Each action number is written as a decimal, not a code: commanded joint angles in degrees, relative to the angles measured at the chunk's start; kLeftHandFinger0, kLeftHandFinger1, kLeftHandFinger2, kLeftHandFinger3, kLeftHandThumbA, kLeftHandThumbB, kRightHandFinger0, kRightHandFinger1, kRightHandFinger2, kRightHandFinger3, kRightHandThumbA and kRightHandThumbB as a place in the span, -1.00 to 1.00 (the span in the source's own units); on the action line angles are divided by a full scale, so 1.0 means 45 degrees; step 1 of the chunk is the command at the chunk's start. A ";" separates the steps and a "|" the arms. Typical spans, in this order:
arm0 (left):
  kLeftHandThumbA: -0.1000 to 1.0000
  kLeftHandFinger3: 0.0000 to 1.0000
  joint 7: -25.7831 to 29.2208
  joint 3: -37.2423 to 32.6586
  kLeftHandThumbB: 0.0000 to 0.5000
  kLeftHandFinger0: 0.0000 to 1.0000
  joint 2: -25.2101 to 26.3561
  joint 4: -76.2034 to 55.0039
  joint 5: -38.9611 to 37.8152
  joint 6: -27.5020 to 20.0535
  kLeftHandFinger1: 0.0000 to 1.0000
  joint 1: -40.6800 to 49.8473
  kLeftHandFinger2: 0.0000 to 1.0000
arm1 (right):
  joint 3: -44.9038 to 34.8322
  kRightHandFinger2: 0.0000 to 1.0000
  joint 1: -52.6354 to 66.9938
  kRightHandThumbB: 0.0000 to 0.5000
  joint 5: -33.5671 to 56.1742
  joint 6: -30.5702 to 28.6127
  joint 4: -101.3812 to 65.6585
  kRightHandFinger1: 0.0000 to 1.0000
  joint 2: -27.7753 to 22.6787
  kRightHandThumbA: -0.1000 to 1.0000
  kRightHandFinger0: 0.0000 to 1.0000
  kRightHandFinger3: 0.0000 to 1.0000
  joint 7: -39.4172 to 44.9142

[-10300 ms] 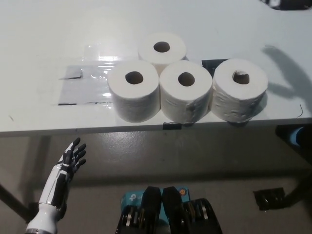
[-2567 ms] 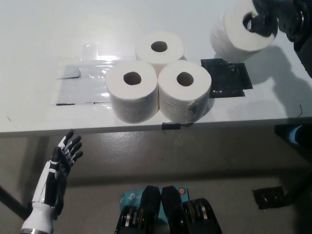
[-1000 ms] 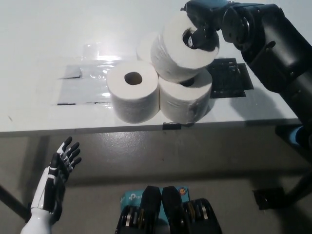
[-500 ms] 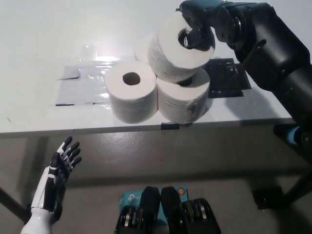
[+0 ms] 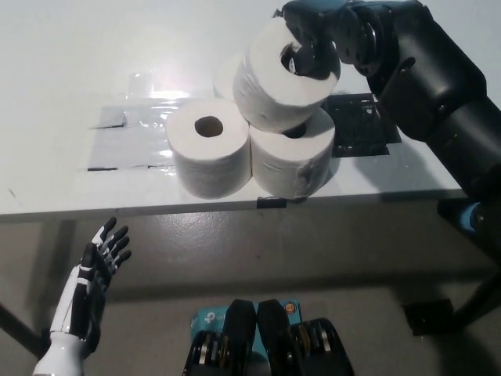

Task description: A few rolls of toilet paper are kept infront of the robot and the robot uses its right hand to lift one of the rolls and and places it on top of the other rolls to stack it.

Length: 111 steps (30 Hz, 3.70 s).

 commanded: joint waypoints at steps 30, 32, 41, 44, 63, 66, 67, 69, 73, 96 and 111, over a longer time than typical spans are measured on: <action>1.00 1.00 -0.0252 -0.0118 0.31 1.00 0.0276 -0.0541 0.0136 -0.0098 1.00 -0.0216 1.00 | -0.1144 1.00 -0.2361 0.65 0.0528 -0.3419 0.1858 1.00 0.0441 0.62 1.00 1.00 -0.3297; 1.00 1.00 -0.0295 -0.0113 0.22 1.00 0.0287 -0.0501 0.0062 -0.0149 1.00 -0.0220 1.00 | -0.1184 1.00 -0.2526 0.62 0.0588 -0.3578 0.1982 1.00 0.0423 0.60 1.00 1.00 -0.3381; 1.00 1.00 -0.0313 -0.0119 0.23 1.00 0.0347 -0.0503 0.0070 -0.0071 1.00 -0.0274 1.00 | -0.1762 1.00 -0.3413 0.68 0.1033 -0.3536 0.2096 1.00 0.0151 0.67 1.00 1.00 -0.3258; 1.00 1.00 -0.0384 -0.0073 0.03 1.00 0.0310 -0.0494 -0.0056 -0.0133 1.00 -0.0272 1.00 | -0.2304 1.00 -0.3449 0.59 0.1285 -0.3271 0.1176 1.00 -0.0341 0.69 1.00 1.00 -0.3015; 1.00 1.00 -0.0356 -0.0062 0.00 1.00 0.0428 0.0012 0.0113 0.0505 1.00 -0.2170 1.00 | -1.1213 1.00 0.3496 0.21 0.7085 0.1604 -1.5604 1.00 -0.7047 0.87 1.00 1.00 -0.0249; 1.00 1.00 -0.0356 -0.0124 0.14 1.00 0.0461 0.0083 0.0279 0.0451 1.00 -0.2134 1.00 | -1.2319 1.00 0.4462 0.16 0.7554 0.2529 -1.7508 1.00 -0.7245 0.79 1.00 1.00 -0.0494; 1.00 1.00 -0.0392 -0.0161 0.09 1.00 0.0436 0.0331 0.0291 0.0206 1.00 -0.2233 1.00 | -1.2944 1.00 0.4988 0.17 0.7581 0.2623 -1.8447 1.00 -0.7325 0.81 1.00 1.00 -0.0811; 1.00 1.00 -0.0310 -0.0219 -0.09 1.00 0.0448 0.0471 0.0569 -0.0060 1.00 -0.2312 1.00 | -1.3579 1.00 0.5531 0.05 0.7868 0.2663 -1.9357 1.00 -0.7284 0.81 1.00 1.00 -0.1292; 1.00 1.00 -0.0289 -0.0169 -0.06 1.00 0.0433 0.0443 0.0499 -0.0002 1.00 -0.2366 1.00 | -1.4907 1.00 0.7105 0.00 0.8165 0.2782 -2.1561 1.00 -0.6151 0.80 1.00 1.00 -0.2992; 1.00 1.00 -0.0418 -0.0250 0.00 1.00 0.0362 0.0010 0.0260 0.0189 1.00 -0.1632 1.00 | -1.0474 1.00 1.7071 -0.56 0.9603 -0.2846 -1.7729 1.00 0.3325 1.00 1.00 1.00 -0.4004; 1.00 1.00 -0.0319 -0.0240 -0.01 1.00 0.0367 -0.0017 0.0385 0.0108 1.00 -0.1413 1.00 | -0.8968 1.00 1.6396 -0.61 0.7493 -0.5792 -1.2000 1.00 0.3571 0.78 1.00 1.00 -0.5069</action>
